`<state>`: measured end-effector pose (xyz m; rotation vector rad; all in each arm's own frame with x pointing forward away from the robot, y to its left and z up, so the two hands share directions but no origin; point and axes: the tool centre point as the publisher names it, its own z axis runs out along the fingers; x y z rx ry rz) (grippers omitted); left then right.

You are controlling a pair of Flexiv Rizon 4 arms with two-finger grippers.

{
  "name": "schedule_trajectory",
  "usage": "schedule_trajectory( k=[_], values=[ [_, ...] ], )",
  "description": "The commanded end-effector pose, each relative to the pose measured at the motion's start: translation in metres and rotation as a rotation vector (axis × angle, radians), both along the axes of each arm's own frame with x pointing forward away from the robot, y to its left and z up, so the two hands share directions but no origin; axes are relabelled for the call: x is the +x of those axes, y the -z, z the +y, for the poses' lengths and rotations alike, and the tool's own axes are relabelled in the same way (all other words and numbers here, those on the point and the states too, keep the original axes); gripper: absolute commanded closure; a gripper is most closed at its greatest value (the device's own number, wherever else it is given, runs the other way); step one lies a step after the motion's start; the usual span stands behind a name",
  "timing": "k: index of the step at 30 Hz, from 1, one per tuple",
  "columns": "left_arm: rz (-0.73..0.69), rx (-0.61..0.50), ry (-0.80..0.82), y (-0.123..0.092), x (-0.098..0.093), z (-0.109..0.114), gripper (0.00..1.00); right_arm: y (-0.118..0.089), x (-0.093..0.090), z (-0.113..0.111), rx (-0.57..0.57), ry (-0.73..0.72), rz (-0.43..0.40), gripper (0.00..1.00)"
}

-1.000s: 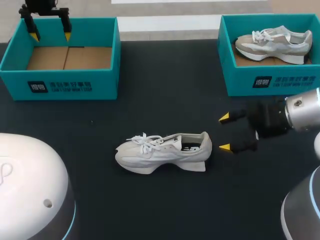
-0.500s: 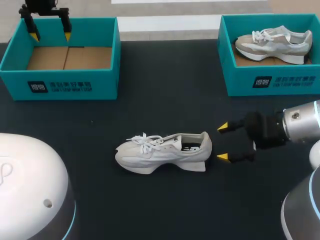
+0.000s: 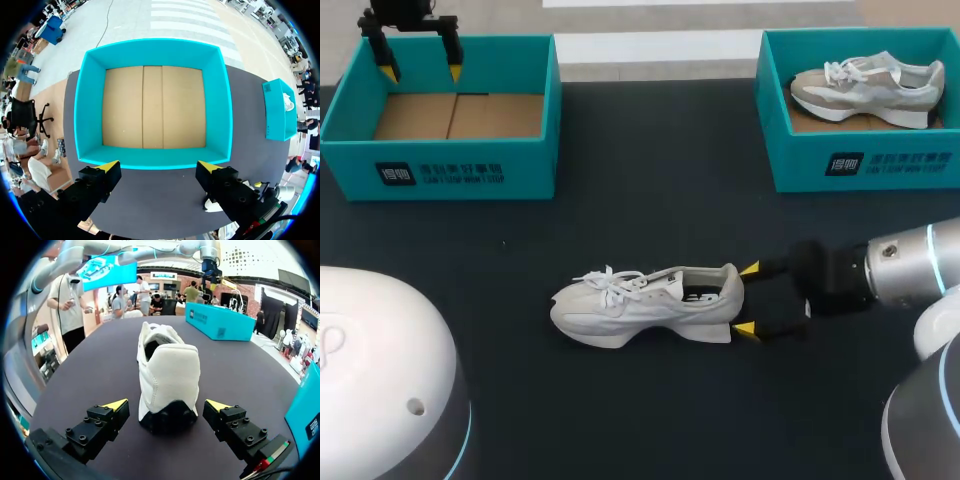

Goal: Take the shoe out of the shoebox, open the shoe tongue, remove and reinsert the insole, then place the shoe into the shoebox

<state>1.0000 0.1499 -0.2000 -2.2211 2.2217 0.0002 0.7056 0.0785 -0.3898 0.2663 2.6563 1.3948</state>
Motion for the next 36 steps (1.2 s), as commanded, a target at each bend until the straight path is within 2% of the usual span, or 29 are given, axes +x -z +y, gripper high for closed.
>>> schedule_trajectory(
  k=[1,9,19,36],
  values=[
    [0.000,0.000,0.000,0.000,0.000,0.000,0.00,0.005,0.003,0.012,-0.002,0.016,0.003,0.00],
    [0.000,0.000,0.000,0.000,0.000,0.000,0.00,0.006,0.004,0.029,0.009,-0.013,0.003,0.00],
    [0.000,0.000,0.000,0.000,0.000,0.000,0.00,0.012,-0.003,0.051,0.016,-0.061,0.014,0.00],
    [0.000,0.000,0.000,0.000,0.000,0.000,0.00,0.026,0.000,0.058,0.024,-0.058,0.037,0.00]
  ],
)
